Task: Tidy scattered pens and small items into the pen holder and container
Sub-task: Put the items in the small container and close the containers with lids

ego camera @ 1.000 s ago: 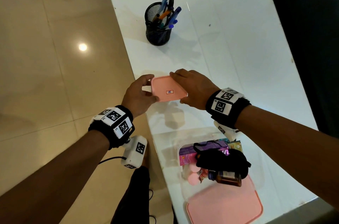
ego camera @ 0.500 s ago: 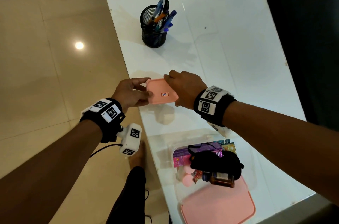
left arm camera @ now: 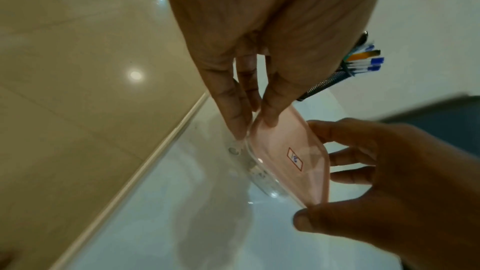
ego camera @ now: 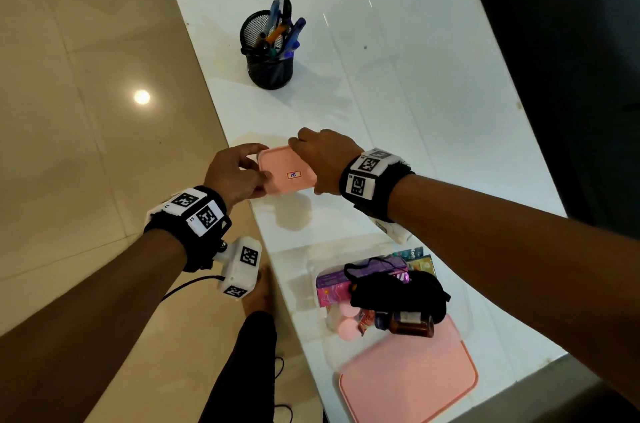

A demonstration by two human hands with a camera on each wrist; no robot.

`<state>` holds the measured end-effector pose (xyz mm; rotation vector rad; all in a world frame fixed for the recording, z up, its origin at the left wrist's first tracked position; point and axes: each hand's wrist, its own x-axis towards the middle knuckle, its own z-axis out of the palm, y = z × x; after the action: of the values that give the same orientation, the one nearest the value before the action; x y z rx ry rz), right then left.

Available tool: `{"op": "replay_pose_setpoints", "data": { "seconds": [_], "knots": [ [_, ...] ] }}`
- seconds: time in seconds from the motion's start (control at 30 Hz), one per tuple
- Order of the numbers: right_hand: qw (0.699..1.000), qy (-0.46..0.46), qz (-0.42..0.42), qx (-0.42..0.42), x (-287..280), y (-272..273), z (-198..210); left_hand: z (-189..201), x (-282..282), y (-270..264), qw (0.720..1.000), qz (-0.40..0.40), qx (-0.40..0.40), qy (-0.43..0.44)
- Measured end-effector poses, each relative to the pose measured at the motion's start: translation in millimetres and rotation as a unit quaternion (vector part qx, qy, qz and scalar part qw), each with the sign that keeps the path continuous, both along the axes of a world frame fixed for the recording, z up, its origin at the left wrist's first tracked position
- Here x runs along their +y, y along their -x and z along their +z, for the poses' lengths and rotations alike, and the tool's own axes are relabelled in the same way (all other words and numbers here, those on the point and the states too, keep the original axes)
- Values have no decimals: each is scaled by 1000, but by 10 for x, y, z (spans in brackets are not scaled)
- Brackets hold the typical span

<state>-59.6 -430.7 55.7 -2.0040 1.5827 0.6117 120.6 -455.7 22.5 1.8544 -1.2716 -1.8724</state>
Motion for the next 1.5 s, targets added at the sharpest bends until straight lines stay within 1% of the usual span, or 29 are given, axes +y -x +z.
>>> {"op": "replay_pose_setpoints", "data": {
  "seconds": [0.1,0.2,0.33,0.43,0.5,0.53,0.63,0.73,0.8,0.9,1.0,1.1,1.17,1.27,1.37,1.5],
  "knots": [
    [999,26,-10,-20,124,-18,84,135,198,-67,999,41,1,-2],
    [992,97,-43,-63,415,-2,292,451,429,-136,998,43,21,40],
    [977,156,-81,-122,1041,167,681,924,776,-68,997,-6,58,59],
    [965,180,-114,-152,1598,381,833,1105,1172,102,994,-55,82,38],
    [963,165,-137,-163,1987,522,837,1114,1481,224,993,-70,96,15],
    [965,144,-143,-163,2166,560,808,1072,1641,261,993,-83,88,7],
    [975,76,-147,-151,2636,598,624,818,2137,314,991,-135,16,14],
    [979,26,-135,-153,2873,549,397,607,2511,280,975,-201,-67,59],
    [980,6,-130,-151,2937,515,317,548,2653,251,961,-231,-118,96],
    [979,-6,-139,-149,2931,497,275,524,2676,240,958,-224,-129,123],
    [973,-25,-171,-154,2888,569,253,519,2612,277,947,-245,-152,144],
    [958,-34,-216,-184,2853,617,234,530,2546,302,938,-249,-177,164],
    [950,-29,-244,-193,2820,605,224,541,2504,284,925,-257,-201,193],
    [946,-16,-259,-193,2757,528,223,558,2433,210,910,-257,-237,223],
    [943,-12,-270,-192,2695,414,226,556,2384,124,916,-241,-237,216],
    [939,-2,-289,-186,2630,292,171,527,2384,29,931,-226,-179,225]
  ]
}}
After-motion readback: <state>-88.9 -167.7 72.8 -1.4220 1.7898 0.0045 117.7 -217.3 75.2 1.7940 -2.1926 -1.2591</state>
